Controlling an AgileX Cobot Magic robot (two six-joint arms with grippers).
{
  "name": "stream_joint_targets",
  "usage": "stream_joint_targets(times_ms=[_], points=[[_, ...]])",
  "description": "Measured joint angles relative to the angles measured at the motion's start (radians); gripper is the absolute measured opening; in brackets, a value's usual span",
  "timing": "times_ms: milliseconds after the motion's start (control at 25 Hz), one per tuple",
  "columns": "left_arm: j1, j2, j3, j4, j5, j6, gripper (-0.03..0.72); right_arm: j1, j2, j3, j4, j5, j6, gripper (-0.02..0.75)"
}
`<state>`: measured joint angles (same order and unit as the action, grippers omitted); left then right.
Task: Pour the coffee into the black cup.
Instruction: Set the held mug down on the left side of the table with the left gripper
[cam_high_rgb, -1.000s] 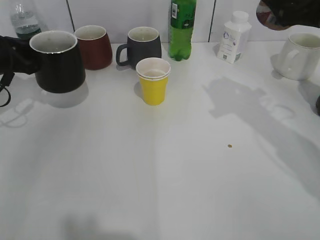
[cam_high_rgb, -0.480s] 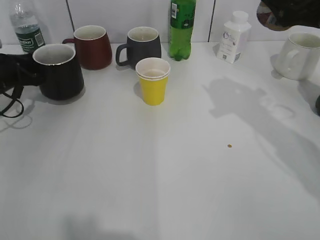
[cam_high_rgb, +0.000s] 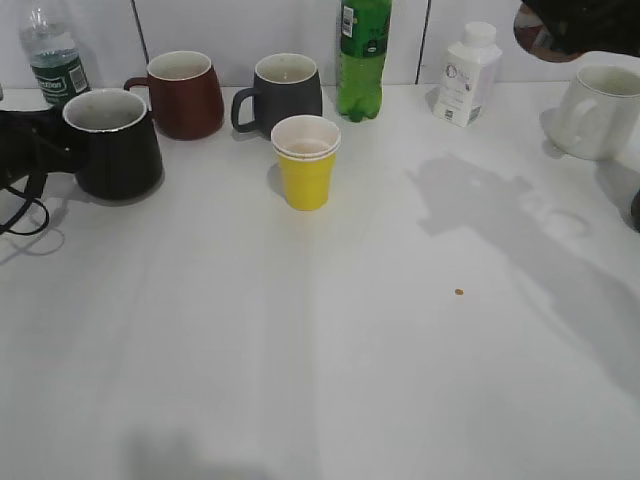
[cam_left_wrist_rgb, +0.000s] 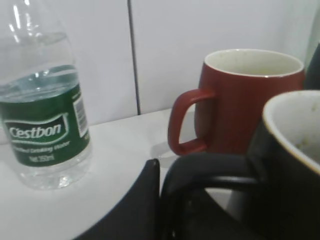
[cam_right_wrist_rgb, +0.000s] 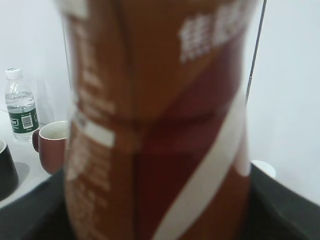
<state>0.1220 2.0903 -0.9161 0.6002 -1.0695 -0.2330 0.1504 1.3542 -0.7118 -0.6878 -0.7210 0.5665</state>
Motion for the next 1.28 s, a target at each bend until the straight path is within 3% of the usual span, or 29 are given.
stream_joint_targets(times_ms=[640,1040,1280], points=[[0.000,0.059,0.000,-0.063,-0.055,0.002,0.049,0.000,0.000,0.000,0.000,0.000,0.000,0.533],[0.000,0.059,0.026,-0.080,-0.099,-0.008,0.250,0.000,0.000,0.000,0.000,0.000,0.000,0.532],[0.000,0.032,0.090,-0.109,-0.113,-0.008,0.276,0.000,0.000,0.000,0.000,0.005,0.000,0.532]])
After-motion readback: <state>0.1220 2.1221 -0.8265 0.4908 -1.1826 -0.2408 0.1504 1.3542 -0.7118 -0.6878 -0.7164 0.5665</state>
